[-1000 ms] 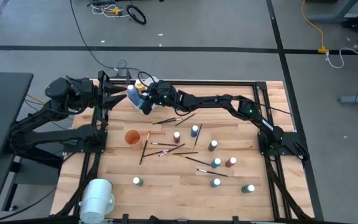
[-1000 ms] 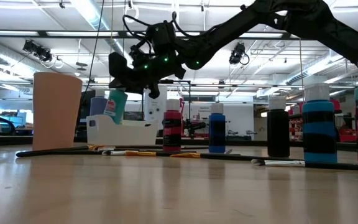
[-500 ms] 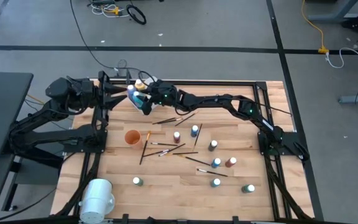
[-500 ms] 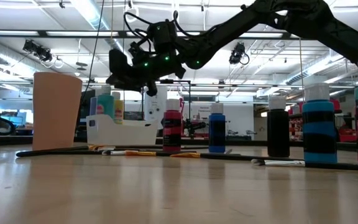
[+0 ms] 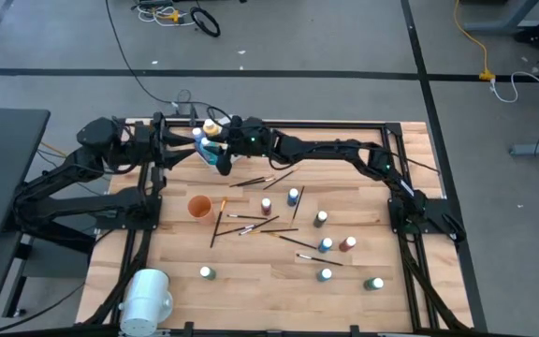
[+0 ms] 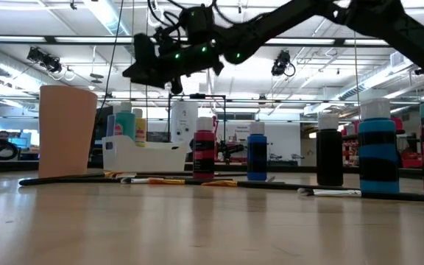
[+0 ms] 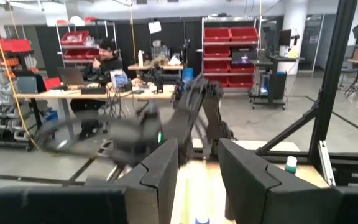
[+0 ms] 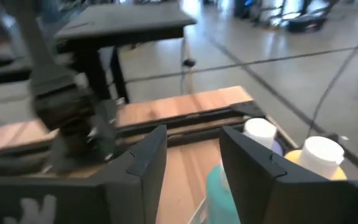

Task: Pick & Place Paint Supplies
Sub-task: Put the green paint bottle into the white bin

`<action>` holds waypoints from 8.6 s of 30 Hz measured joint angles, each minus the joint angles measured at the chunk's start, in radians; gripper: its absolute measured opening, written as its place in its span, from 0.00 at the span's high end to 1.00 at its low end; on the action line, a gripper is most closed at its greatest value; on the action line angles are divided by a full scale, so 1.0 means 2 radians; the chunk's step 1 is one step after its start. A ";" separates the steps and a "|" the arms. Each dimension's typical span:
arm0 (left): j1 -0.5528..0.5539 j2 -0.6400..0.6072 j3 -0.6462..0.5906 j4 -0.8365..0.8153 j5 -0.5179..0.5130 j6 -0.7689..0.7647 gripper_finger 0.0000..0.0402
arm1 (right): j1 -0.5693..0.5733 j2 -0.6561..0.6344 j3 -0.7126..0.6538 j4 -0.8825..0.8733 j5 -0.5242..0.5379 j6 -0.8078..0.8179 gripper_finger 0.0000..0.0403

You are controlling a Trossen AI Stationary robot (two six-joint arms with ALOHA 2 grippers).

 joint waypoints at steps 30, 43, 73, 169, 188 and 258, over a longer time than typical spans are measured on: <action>-0.007 -0.081 -0.234 0.202 0.053 -0.099 0.69 | 0.123 -0.397 -0.433 -0.006 0.052 -0.002 0.69; -0.050 0.074 -0.245 0.298 0.068 -0.092 0.69 | 0.166 -0.504 -0.637 0.166 0.047 -0.003 0.69; -0.124 0.205 -0.244 0.404 0.123 -0.015 0.62 | 0.165 -0.501 -0.655 0.191 0.164 -0.046 0.57; -0.388 0.289 -0.097 0.236 -0.439 0.029 0.66 | 0.162 -0.501 -0.655 0.244 0.152 -0.028 0.49; -0.057 0.283 -0.060 0.167 -0.315 0.026 0.68 | 0.162 -0.500 -0.655 0.246 0.152 -0.015 0.49; -0.143 0.442 -0.054 0.032 -0.667 -0.355 0.68 | 0.162 -0.371 -0.655 0.426 0.151 -0.048 0.49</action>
